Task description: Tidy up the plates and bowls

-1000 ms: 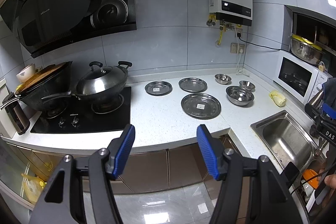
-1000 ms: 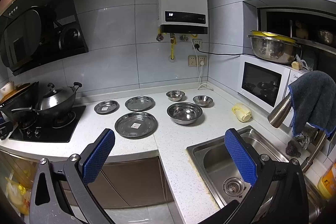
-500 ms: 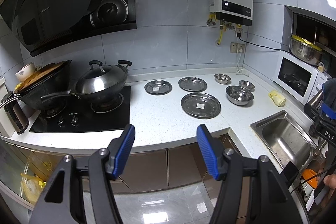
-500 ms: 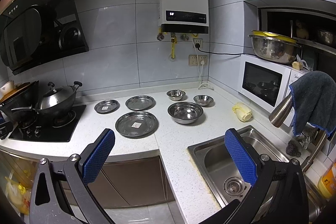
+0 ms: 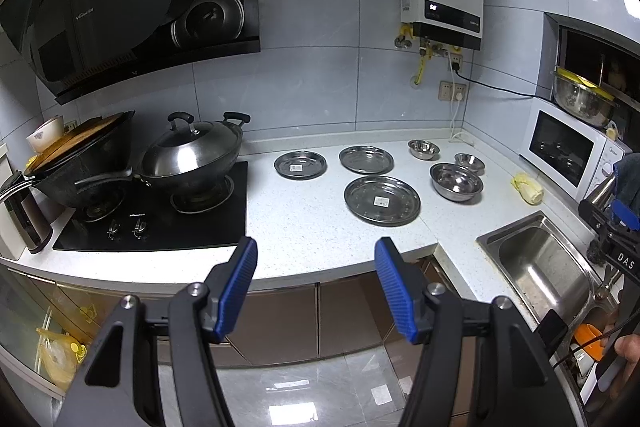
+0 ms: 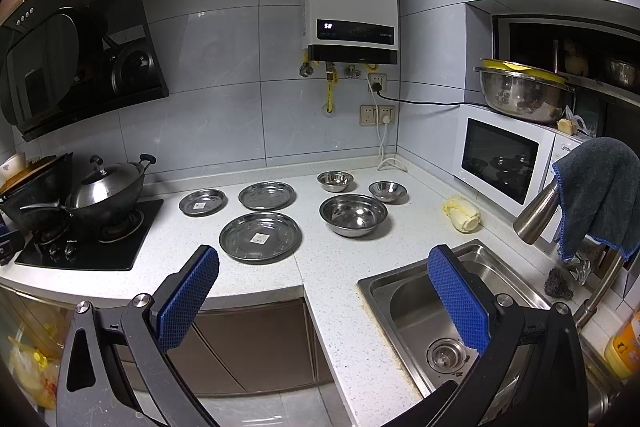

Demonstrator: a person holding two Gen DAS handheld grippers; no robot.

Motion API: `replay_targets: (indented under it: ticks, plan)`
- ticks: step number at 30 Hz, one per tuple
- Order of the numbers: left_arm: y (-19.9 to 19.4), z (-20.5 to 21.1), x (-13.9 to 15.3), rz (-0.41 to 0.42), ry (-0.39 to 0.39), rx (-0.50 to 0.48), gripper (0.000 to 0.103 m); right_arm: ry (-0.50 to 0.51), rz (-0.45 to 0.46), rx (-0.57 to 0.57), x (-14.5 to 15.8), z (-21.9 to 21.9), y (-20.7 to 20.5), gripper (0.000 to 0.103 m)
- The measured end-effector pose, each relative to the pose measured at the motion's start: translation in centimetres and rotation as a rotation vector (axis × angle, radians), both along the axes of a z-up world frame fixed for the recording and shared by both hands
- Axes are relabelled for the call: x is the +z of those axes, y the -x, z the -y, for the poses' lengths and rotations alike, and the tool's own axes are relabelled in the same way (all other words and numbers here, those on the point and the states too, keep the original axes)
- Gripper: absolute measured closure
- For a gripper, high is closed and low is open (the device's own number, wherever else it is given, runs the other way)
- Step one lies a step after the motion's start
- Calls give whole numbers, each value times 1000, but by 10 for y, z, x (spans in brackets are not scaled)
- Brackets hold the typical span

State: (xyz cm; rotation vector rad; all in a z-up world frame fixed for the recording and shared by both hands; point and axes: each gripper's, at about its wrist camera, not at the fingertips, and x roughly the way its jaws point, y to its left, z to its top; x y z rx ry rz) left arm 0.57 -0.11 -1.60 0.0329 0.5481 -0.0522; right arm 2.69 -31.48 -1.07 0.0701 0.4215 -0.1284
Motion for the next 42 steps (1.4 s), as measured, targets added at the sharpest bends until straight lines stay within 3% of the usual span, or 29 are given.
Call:
replay_targets:
  ticks: [33,42]
  plan:
    - [-1,3,1,-9,11,-1,44,9,-5,-4,-2,-7,-14,1]
    - [-17,-8,4,-10,23,-5,44,17,0,-12,-1,-18,-23,1]
